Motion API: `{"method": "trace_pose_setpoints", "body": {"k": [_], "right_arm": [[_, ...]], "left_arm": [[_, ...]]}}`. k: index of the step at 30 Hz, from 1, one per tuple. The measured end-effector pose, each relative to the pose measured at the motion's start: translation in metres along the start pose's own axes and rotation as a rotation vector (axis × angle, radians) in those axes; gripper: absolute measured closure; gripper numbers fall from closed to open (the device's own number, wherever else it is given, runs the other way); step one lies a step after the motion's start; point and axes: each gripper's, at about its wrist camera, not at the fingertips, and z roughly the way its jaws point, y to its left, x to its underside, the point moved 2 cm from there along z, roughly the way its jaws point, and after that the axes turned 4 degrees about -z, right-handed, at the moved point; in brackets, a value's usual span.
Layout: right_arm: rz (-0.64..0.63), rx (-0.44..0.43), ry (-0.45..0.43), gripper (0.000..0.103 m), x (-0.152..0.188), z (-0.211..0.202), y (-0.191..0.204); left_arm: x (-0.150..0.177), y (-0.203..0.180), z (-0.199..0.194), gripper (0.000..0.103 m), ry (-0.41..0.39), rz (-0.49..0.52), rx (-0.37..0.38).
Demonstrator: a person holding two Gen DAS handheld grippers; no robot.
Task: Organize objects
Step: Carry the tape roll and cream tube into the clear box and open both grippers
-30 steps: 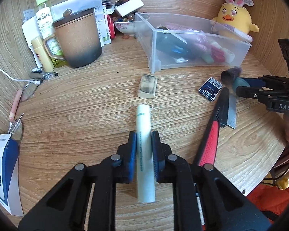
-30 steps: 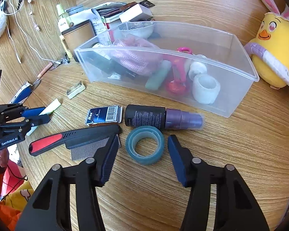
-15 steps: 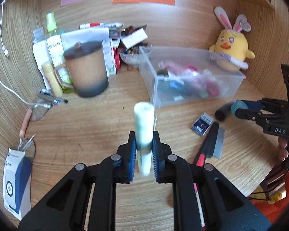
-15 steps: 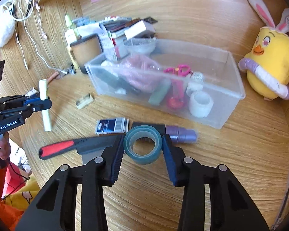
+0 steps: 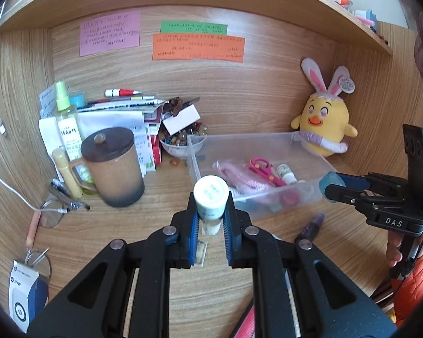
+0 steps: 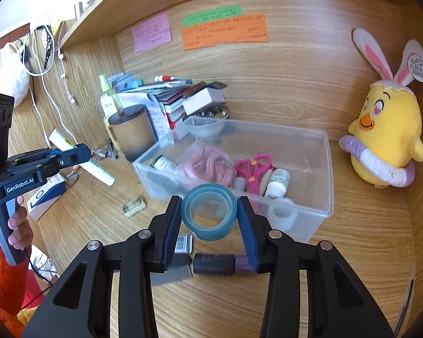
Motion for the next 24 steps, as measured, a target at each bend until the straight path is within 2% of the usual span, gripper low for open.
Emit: {"method": "trace_pose_setpoints", "body": {"k": [12, 18, 24], "right_arm": [[0.040, 0.051, -0.030, 0.066, -0.028, 0.016, -0.024], [0.057, 0.076, 0.011, 0.066, -0.034, 0.037, -0.034], [0.071, 0.062, 0.059, 0.066, -0.028, 0.059, -0.040]], "left_arm": [[-0.042, -0.008, 0.032, 0.088, -0.028, -0.025, 0.014], [-0.055, -0.008, 0.068, 0.088, 0.021, -0.041, 0.003], [-0.057, -0.006, 0.104, 0.088, 0.082, -0.052, -0.008]]}}
